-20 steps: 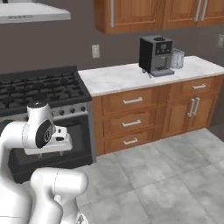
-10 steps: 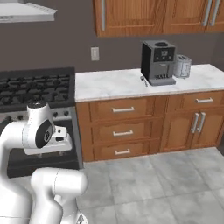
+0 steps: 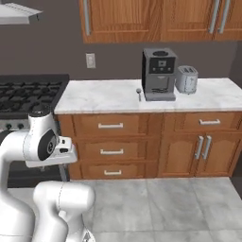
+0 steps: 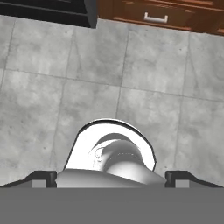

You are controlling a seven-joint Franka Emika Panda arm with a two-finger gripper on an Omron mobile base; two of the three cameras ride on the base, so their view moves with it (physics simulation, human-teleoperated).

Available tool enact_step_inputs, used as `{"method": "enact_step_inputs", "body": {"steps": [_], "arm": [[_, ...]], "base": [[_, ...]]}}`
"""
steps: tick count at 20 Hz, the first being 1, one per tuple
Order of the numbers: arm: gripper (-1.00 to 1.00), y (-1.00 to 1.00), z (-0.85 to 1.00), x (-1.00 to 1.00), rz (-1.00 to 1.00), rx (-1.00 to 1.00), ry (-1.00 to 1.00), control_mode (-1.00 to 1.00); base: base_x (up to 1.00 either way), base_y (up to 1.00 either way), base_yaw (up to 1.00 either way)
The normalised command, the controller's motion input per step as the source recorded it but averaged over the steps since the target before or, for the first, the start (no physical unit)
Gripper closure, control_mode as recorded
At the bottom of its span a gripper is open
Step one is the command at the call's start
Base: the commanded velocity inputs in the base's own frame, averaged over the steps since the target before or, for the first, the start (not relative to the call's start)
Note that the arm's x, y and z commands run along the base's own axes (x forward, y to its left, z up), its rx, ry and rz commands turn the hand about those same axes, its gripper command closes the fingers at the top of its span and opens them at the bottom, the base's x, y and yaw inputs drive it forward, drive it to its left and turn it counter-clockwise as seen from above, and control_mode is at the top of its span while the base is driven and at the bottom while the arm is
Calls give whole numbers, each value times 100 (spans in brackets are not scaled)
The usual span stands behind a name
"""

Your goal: Take the fork and place it on the left side of the plate. Then take the spoon and place it on the right side of the plate. Make sure they're directly next to the plate.

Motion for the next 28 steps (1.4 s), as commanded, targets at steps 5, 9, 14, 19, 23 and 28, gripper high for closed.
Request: {"method": "enact_step_inputs", "body": {"steps": [5,9,14,19,23,28], "arm": [[-100,0,0,0,0,0,0,100],[-100,0,0,0,0,0,0,100],[-100,0,0,0,0,0,0,100],[-100,0,0,0,0,0,0,100],[-100,0,0,0,0,0,0,100],[-100,0,0,0,0,0,0,100]], "base": [[96,-86,11],[100,-34,0],[48,2,0],[1,7,0],[29,0,0],[91,0,-2]]}}
